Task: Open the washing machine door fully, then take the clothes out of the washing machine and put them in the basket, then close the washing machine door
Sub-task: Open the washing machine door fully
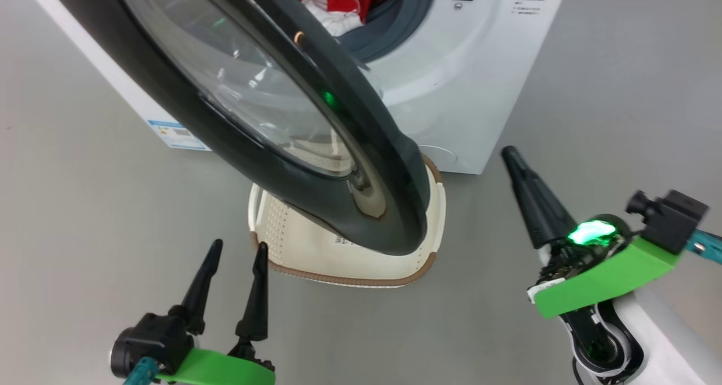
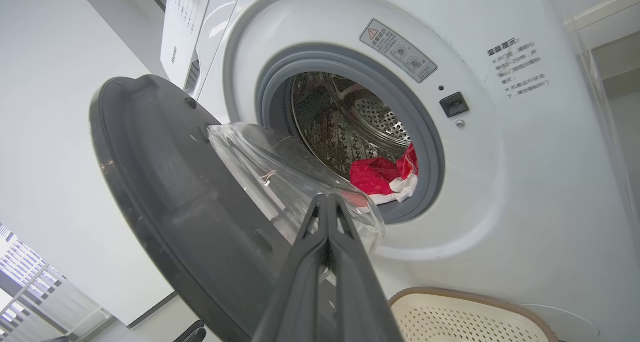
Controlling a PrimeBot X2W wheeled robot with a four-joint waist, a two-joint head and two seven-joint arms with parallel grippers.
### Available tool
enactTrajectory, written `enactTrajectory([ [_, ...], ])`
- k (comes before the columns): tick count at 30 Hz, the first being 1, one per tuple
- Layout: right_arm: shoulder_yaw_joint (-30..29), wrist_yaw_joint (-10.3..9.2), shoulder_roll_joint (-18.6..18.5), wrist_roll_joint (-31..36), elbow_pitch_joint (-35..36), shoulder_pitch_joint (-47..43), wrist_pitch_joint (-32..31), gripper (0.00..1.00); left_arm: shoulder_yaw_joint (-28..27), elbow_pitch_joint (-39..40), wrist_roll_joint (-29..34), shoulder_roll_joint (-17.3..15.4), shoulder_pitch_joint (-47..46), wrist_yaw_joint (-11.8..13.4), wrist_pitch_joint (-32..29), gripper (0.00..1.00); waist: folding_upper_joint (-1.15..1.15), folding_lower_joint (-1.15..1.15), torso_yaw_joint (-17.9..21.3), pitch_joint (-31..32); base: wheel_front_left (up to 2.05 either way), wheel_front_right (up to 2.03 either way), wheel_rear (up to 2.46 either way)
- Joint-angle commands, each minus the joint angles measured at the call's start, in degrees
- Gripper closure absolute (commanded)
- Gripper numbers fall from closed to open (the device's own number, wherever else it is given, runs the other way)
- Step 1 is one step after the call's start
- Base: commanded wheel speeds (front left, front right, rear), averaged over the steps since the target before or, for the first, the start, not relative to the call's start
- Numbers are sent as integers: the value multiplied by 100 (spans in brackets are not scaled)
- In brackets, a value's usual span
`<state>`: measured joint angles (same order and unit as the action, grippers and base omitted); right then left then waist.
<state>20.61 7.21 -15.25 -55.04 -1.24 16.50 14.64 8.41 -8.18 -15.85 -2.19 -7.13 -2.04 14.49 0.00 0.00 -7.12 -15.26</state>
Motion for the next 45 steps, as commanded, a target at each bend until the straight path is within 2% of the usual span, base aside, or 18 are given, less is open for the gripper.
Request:
enactTrajectory([
  [1, 337, 28, -147, -316, 152, 205, 36, 100, -134, 163, -62, -68, 2, 19, 51, 0, 0, 0, -97, -24, 0, 0, 0],
  [8, 1525, 28, -748, -1847, 151, 872, -10, 100, 10, 198, -164, -68, 1, 70, 51, 0, 0, 0, -326, -71, 0, 0, 0],
  [12, 2068, 28, -1137, -2527, 176, 1126, -172, 100, 135, 216, -249, -68, -7, 95, 51, 0, 0, 0, -513, -92, 0, 0, 0],
  [15, 2307, 28, -1269, -2816, 257, 1193, -264, 100, 177, 225, -301, -68, 4, 124, 51, 0, 0, 0, -604, -84, 0, 0, 0],
  [25, 2806, 28, -1414, -3168, 320, 1375, -348, 100, 289, 236, -387, -68, 81, 191, 51, 0, 0, 0, -869, -2, 0, 0, 0],
  [34, 3105, 28, -1413, -3282, 347, 1472, -437, 100, 352, 212, -407, -68, 181, 242, 51, 0, 0, 0, -1133, 112, 0, 0, 0],
  [45, 3464, 28, -1296, -3374, 346, 1510, -544, 100, 429, 213, -425, -68, 359, 352, 51, 0, 0, 0, -1638, 332, 0, 0, 0],
])
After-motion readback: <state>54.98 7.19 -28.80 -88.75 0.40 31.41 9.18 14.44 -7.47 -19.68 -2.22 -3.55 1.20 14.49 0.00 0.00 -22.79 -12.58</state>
